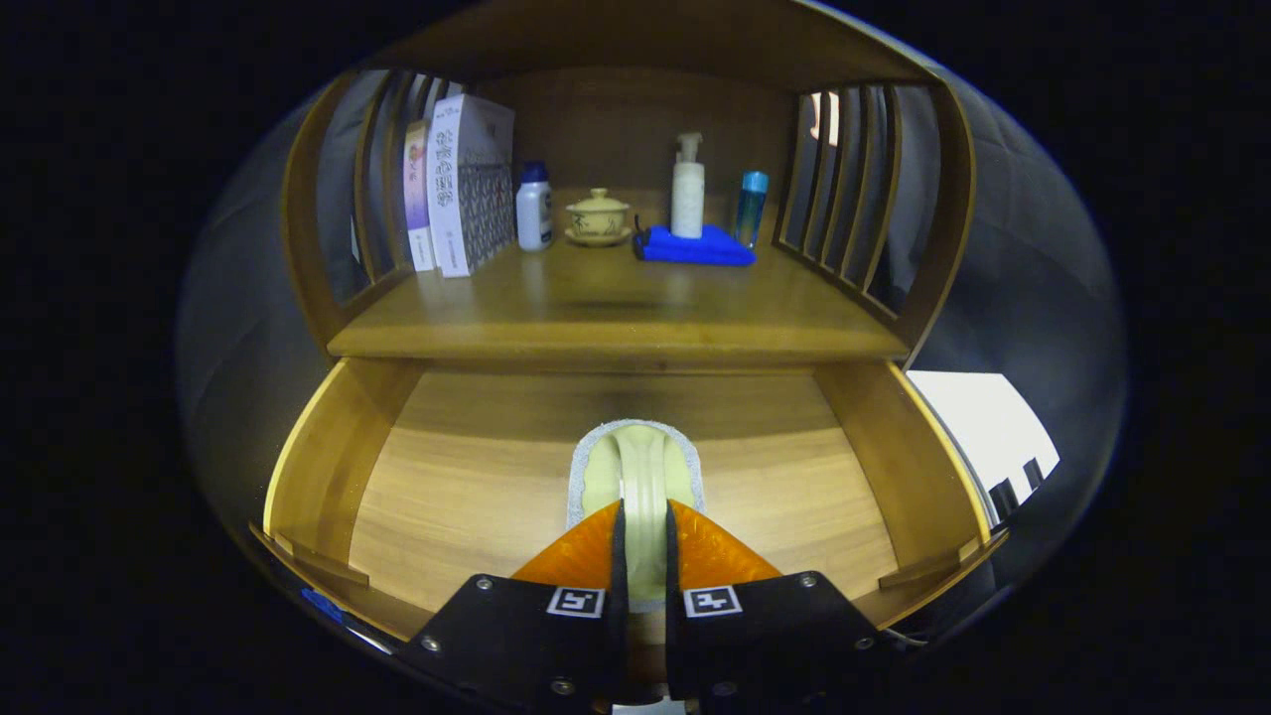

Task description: Pull open the drawer, take out the items inside it, and place them on the countertop above the cabinet.

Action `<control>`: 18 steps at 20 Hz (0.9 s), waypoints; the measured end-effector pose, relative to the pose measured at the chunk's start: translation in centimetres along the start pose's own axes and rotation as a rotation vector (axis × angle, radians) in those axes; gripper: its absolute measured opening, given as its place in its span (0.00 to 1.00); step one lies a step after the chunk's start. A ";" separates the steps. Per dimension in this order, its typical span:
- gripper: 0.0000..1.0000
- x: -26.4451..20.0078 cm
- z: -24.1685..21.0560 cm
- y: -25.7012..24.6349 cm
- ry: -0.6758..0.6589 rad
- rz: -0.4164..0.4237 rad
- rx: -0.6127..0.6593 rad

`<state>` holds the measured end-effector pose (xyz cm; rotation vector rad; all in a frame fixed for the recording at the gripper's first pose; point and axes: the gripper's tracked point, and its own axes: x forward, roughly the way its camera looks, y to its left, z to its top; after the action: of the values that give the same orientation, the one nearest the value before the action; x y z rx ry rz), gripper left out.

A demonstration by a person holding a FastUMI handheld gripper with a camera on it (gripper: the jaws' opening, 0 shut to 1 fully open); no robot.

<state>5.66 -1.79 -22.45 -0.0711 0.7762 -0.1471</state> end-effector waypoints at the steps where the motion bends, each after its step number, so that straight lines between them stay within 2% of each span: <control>1: 0.15 -0.3 0.7 0.1 -0.018 0.000 -0.003; 9: 0.15 -0.1 9.7 -0.3 -0.159 -0.037 -0.043; 12: 0.15 1.7 13.6 -0.9 -0.216 -0.064 -0.049; 14: 0.15 3.7 15.6 -0.4 -0.239 -0.041 -0.028; 18: 0.15 7.8 18.1 -1.1 -0.240 -0.058 -0.107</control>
<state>23.76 -3.96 -14.88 -0.2089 0.5417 -0.1490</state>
